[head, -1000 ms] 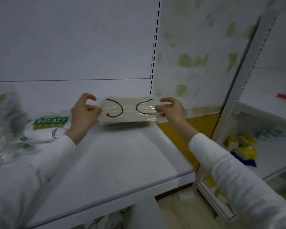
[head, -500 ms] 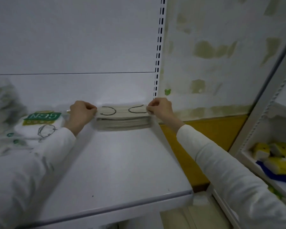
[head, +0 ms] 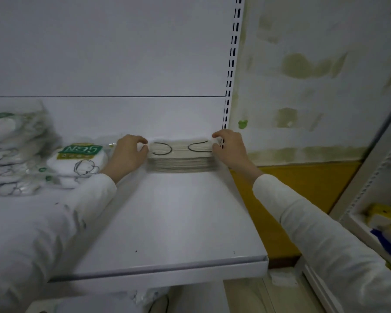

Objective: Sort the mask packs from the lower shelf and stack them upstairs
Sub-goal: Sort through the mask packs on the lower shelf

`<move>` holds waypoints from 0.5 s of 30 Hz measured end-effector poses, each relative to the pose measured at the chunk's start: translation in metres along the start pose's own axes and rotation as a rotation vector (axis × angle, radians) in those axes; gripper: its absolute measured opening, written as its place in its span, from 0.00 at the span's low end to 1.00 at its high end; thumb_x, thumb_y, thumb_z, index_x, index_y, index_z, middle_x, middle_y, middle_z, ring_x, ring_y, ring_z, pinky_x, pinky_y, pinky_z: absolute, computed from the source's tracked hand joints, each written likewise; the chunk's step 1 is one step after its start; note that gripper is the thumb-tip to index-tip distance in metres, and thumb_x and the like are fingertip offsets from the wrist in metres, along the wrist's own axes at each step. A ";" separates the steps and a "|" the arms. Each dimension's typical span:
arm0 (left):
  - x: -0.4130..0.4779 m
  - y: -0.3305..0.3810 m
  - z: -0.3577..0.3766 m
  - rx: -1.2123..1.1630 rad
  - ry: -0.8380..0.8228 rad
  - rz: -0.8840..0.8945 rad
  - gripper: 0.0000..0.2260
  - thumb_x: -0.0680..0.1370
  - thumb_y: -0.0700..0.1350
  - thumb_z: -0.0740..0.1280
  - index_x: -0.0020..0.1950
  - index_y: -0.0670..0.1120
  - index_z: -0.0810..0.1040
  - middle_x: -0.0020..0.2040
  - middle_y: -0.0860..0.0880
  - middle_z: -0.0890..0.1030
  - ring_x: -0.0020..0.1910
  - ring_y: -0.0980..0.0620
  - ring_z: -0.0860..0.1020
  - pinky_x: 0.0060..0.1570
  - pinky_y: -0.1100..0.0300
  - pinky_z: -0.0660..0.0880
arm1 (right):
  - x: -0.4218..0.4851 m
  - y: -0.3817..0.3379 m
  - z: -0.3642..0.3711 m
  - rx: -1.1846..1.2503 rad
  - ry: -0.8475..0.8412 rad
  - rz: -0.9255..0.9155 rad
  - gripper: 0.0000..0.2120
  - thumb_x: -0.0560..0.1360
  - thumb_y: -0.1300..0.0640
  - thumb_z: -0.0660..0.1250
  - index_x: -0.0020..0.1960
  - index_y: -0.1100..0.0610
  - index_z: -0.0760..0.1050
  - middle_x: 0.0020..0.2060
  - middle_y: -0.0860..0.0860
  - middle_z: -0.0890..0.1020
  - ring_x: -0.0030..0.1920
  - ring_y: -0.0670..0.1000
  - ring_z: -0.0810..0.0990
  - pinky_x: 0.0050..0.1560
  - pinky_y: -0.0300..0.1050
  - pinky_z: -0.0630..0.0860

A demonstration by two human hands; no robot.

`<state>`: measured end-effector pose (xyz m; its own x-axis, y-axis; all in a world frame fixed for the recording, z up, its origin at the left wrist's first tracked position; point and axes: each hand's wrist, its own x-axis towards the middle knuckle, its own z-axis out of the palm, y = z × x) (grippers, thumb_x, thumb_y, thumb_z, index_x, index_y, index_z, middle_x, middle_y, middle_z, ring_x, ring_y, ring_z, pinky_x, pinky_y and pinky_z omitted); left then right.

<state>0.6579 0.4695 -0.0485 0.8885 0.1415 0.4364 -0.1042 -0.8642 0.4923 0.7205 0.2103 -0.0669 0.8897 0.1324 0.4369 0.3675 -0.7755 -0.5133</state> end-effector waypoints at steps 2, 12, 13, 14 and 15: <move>-0.007 0.000 -0.006 0.054 0.008 0.100 0.11 0.78 0.39 0.64 0.57 0.37 0.79 0.56 0.37 0.79 0.57 0.39 0.75 0.59 0.55 0.66 | -0.004 -0.005 -0.006 -0.060 0.026 -0.135 0.15 0.75 0.59 0.62 0.61 0.58 0.76 0.60 0.53 0.77 0.62 0.57 0.71 0.62 0.49 0.67; -0.085 -0.004 -0.058 -0.060 0.004 0.287 0.08 0.76 0.41 0.66 0.53 0.40 0.80 0.49 0.45 0.83 0.49 0.48 0.80 0.53 0.58 0.71 | -0.089 -0.068 -0.031 -0.123 0.098 -0.398 0.15 0.76 0.58 0.62 0.62 0.57 0.75 0.58 0.52 0.79 0.59 0.55 0.72 0.54 0.35 0.60; -0.098 -0.004 -0.065 -0.091 0.002 0.295 0.08 0.76 0.41 0.66 0.52 0.41 0.81 0.48 0.46 0.83 0.48 0.49 0.80 0.53 0.60 0.72 | -0.104 -0.076 -0.032 -0.120 0.118 -0.408 0.15 0.76 0.58 0.62 0.62 0.58 0.75 0.57 0.53 0.79 0.58 0.56 0.73 0.53 0.35 0.60; -0.113 -0.005 -0.072 -0.124 -0.009 0.299 0.07 0.76 0.41 0.66 0.51 0.41 0.81 0.47 0.48 0.83 0.47 0.52 0.80 0.52 0.62 0.72 | -0.120 -0.085 -0.032 -0.104 0.144 -0.417 0.15 0.75 0.58 0.62 0.61 0.59 0.76 0.55 0.54 0.80 0.56 0.56 0.74 0.53 0.35 0.61; -0.128 -0.008 -0.079 -0.158 -0.027 0.300 0.07 0.76 0.40 0.66 0.51 0.42 0.81 0.46 0.50 0.82 0.45 0.55 0.80 0.51 0.64 0.73 | -0.137 -0.093 -0.031 -0.077 0.174 -0.429 0.15 0.75 0.59 0.63 0.60 0.59 0.76 0.54 0.54 0.80 0.55 0.56 0.75 0.53 0.37 0.63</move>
<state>0.5095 0.4961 -0.0486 0.8191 -0.1220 0.5605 -0.4285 -0.7797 0.4565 0.5564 0.2453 -0.0558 0.6007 0.3509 0.7184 0.6651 -0.7180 -0.2054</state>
